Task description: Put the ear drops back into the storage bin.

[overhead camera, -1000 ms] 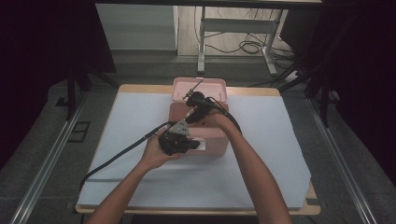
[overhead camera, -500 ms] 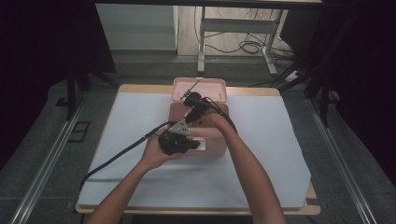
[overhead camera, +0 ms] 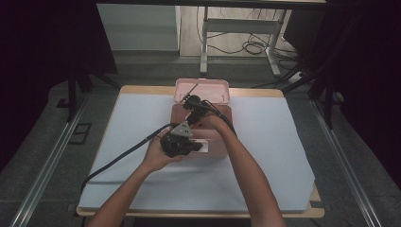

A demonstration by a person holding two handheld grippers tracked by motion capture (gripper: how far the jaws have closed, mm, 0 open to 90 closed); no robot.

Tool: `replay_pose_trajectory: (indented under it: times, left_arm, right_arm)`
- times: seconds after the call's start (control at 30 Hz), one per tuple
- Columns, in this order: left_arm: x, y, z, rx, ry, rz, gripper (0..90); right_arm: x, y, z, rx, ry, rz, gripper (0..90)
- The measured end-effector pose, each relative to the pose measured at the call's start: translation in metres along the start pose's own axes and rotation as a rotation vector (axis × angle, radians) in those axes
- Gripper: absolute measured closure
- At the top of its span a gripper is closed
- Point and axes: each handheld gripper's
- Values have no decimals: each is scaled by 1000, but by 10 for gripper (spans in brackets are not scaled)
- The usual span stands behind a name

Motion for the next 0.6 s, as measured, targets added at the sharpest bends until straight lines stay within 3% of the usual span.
replay_pose_trajectory:
  times: [0.6]
  left_arm:
    - [0,0,0,7,6,-2,900]
  right_arm:
    - [1,21,-1,31,-24,11,596]
Point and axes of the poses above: each handheld gripper's, and its own axes: y roughly forward along the jaws, z roughly out of its underside, x roughly to its left, and after that the axes turned 3 degrees about x, right-handed
